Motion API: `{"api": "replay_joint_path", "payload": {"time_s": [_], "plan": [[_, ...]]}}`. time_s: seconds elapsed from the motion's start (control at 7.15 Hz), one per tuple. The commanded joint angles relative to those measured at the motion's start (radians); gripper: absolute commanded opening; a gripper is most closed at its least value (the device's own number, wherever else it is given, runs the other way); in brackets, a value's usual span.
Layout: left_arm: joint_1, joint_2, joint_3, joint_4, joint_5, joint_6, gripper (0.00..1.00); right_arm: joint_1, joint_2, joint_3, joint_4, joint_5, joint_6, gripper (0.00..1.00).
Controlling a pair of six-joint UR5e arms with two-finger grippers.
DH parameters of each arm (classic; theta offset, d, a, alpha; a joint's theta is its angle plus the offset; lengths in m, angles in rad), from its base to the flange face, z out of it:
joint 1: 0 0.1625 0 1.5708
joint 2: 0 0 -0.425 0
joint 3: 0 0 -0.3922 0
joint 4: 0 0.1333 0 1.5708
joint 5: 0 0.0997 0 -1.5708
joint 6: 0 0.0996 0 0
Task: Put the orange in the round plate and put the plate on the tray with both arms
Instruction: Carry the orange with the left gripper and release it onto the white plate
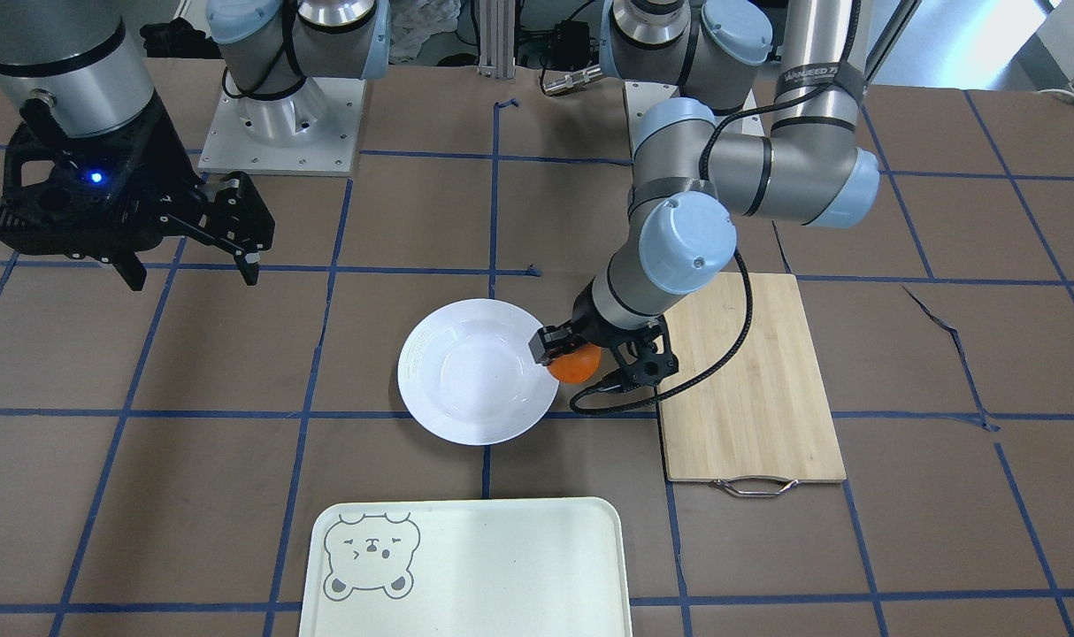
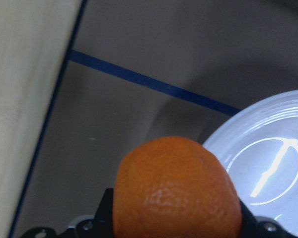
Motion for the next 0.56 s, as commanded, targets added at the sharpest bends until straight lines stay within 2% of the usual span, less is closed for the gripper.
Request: {"api": "replay_joint_path", "payload": {"time_s": [0.0,0.14,0.28,0.42], "plan": [[-0.088,-0.083,0.004,0.166,-0.091,-0.159,0.13,0.0,0.0,0.0,0.0,0.0,-0.001,1.0],[-0.103,-0.103,0.004,0.159,-0.082,-0.158,0.14,0.0,0.0,0.0,0.0,-0.002,-0.001,1.0],[-0.106,-0.111,-0.004,0.152,-0.081,-0.139,0.38,0.0,0.0,0.0,0.0,-0.002,-0.001,1.0],[-0.108,-0.113,-0.013,0.139,-0.06,-0.117,0.96,0.0,-0.002,0.0,0.0,-0.002,-0.001,1.0]]}}
